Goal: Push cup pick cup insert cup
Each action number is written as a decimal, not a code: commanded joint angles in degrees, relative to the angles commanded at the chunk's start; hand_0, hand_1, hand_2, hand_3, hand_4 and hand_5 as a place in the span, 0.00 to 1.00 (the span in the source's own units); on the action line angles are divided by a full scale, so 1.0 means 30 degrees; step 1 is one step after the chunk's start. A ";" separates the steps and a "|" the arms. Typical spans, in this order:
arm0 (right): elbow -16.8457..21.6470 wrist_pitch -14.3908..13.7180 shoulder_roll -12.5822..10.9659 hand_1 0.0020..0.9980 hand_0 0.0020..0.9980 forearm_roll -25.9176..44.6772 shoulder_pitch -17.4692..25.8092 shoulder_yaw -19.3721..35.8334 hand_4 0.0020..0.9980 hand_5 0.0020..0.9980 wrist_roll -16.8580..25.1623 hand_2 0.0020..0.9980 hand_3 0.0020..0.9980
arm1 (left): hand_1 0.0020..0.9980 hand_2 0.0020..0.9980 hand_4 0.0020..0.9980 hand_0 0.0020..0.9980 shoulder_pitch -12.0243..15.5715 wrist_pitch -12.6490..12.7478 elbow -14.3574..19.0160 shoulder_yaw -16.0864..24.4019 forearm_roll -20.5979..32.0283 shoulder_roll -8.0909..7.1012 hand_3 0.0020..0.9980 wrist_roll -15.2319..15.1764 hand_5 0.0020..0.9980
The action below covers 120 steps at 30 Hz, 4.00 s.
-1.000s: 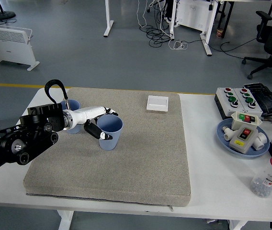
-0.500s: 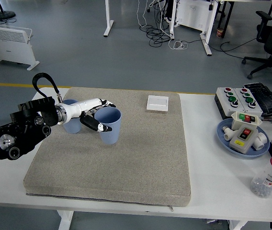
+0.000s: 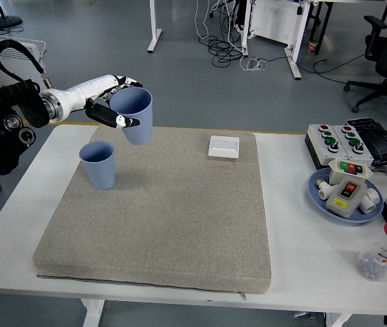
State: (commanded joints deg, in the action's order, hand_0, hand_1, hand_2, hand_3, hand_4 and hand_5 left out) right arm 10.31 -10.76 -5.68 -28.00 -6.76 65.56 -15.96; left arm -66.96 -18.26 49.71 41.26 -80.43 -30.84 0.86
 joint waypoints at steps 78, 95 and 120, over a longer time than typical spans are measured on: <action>0.0000 0.0008 0.0076 0.65 0.73 -0.0281 0.0057 -0.0017 0.13 0.50 -0.0024 0.67 0.59 | 0.97 1.00 1.00 0.99 0.1273 0.1243 -0.5869 -0.1035 0.0714 0.1087 1.00 -0.1783 0.57; 0.0000 0.0009 0.0031 0.65 0.73 -0.0126 -0.0104 0.0149 0.13 0.49 0.0024 0.67 0.59 | 0.70 0.72 0.65 0.73 0.3522 0.4994 0.1182 0.2076 0.6832 -0.0766 0.59 -0.5364 0.55; 0.0000 -0.0089 -0.0127 0.65 0.73 -0.0156 -0.0360 0.0721 0.13 0.49 0.0217 0.67 0.59 | 0.78 0.83 0.59 0.79 1.6070 0.3670 1.0001 1.3101 2.6509 -0.0456 0.76 0.0179 1.00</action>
State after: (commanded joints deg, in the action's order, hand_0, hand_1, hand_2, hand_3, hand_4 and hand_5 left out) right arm 10.31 -11.03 -6.06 -28.46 -7.84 67.72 -15.30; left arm -18.75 -7.25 79.72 80.57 -0.90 -32.21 1.40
